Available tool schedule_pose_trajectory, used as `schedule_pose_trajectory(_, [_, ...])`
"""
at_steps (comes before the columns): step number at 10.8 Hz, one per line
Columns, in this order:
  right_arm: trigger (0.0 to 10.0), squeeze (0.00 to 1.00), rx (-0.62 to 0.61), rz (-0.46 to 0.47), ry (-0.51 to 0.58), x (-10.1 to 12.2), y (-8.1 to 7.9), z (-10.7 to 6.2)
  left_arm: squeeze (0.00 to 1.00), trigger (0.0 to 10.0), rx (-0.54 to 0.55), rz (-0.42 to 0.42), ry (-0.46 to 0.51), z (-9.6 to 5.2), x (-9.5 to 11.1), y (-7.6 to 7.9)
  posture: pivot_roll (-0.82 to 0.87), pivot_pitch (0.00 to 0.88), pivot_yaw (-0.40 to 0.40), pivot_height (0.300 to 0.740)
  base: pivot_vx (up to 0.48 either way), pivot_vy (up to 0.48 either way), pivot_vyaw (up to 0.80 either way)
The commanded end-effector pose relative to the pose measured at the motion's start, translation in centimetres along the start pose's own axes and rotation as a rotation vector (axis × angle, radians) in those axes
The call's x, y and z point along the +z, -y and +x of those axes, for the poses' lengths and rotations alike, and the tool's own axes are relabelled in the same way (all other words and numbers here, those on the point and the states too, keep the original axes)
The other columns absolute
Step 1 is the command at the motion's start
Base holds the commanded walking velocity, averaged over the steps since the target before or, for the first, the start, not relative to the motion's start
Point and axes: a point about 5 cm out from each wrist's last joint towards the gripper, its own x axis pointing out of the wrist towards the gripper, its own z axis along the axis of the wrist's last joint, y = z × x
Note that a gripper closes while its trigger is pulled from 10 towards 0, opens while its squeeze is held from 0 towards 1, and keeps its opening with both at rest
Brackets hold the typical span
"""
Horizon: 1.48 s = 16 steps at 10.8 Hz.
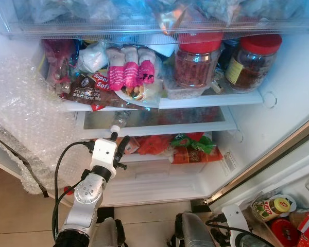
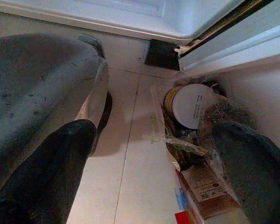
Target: Restocking fridge
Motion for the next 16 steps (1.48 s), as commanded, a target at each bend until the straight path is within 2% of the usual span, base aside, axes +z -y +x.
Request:
schedule_pose_trajectory(1, [10.0, 0.00, -0.010, 0.018, -0.026, -0.85, 0.22, -0.16, 0.00, 10.0, -0.011, 0.014, -0.010, -0.35, -0.04, 0.17, -0.13, 0.172, -0.034, 0.641, 0.000, 0.000, 0.00])
schedule_pose_trajectory(16, [10.0, 0.00, -0.008, 0.023, -0.021, -0.84, 0.20, -0.16, 0.00, 10.0, -0.008, 0.029, -0.030, -0.47, -0.39, 0.22, -0.13, 0.164, -0.034, 0.641, -0.292, 0.000, 0.00])
